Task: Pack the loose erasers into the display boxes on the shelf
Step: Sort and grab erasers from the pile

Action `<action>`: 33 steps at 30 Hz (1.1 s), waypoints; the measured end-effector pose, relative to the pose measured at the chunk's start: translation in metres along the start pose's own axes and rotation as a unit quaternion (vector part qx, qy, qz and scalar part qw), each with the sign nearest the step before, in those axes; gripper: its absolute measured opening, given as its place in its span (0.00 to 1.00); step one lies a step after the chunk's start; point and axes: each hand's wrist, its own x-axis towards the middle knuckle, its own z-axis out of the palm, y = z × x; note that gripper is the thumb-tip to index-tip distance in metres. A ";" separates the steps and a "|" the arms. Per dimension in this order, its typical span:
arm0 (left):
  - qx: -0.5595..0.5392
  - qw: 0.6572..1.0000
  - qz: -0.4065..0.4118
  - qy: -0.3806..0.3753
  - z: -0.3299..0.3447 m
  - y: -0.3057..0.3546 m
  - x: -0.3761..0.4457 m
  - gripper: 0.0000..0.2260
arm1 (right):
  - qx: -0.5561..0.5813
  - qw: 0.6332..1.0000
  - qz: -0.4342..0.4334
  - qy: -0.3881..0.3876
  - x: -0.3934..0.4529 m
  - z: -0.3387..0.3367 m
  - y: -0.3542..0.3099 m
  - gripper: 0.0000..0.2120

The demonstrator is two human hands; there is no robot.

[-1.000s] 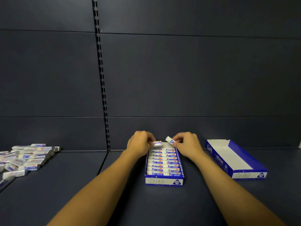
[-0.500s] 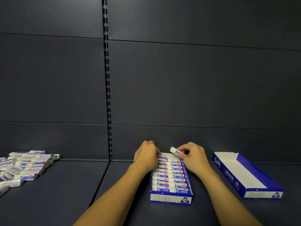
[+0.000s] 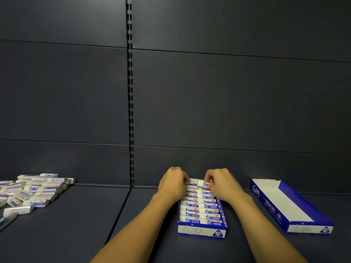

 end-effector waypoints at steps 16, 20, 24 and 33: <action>-0.022 1.000 0.013 0.005 0.004 -0.004 0.003 0.08 | -0.043 0.999 -0.018 -0.004 0.000 0.008 0.000 0.10; -0.040 0.999 0.006 -0.015 -0.001 -0.003 0.003 0.08 | -0.030 0.999 -0.020 -0.004 -0.002 0.003 -0.001 0.08; -0.027 0.999 0.004 -0.029 -0.024 0.000 0.001 0.08 | -0.019 0.998 -0.039 0.044 -0.007 -0.017 -0.013 0.08; 0.173 0.980 -0.094 -0.033 -0.133 -0.026 -0.035 0.08 | -0.079 0.991 -0.108 -0.004 -0.005 -0.046 -0.091 0.17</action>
